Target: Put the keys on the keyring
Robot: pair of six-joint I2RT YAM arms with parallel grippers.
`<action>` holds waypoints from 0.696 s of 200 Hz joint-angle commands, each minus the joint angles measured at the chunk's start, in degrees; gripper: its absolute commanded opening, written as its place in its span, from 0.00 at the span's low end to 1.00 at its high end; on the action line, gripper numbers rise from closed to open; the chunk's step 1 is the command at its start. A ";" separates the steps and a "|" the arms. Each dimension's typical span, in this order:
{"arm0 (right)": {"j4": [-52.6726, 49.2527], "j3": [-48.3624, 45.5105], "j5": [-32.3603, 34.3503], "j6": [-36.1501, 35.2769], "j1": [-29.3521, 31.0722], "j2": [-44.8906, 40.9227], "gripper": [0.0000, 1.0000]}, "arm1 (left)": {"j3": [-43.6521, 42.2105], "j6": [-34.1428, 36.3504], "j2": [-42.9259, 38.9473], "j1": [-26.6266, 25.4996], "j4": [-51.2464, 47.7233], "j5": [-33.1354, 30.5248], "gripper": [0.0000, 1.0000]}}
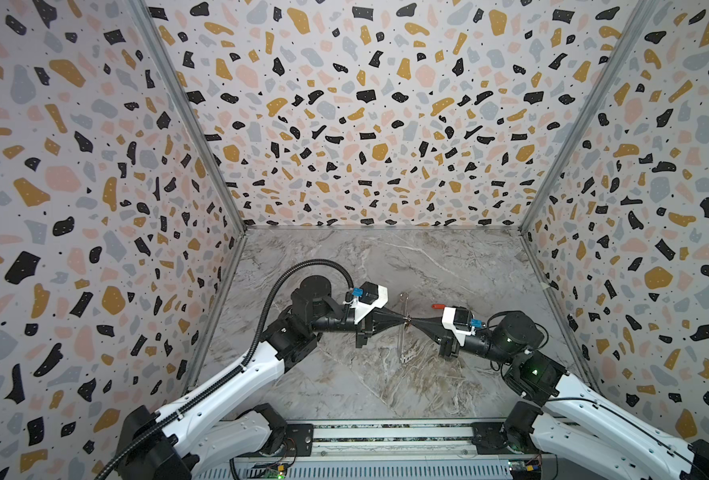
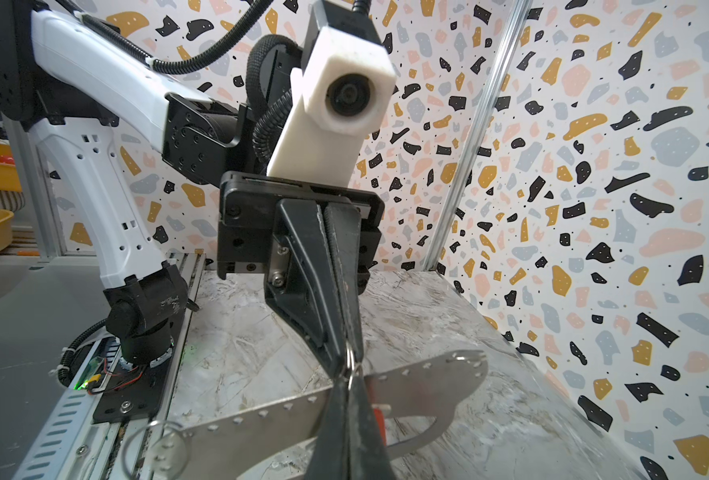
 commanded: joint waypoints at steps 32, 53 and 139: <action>0.01 0.56 -3.00 -0.56 0.13 -0.69 0.00 | 0.09 -0.85 -1.85 0.73 4.86 0.29 0.00; 0.02 0.65 -3.60 -0.51 0.13 -0.47 0.00 | 0.06 -0.96 -1.72 0.81 4.86 0.19 0.00; 0.08 1.44 -4.63 -0.26 0.08 0.19 0.00 | -0.11 -1.26 -1.54 0.90 4.91 -0.64 0.00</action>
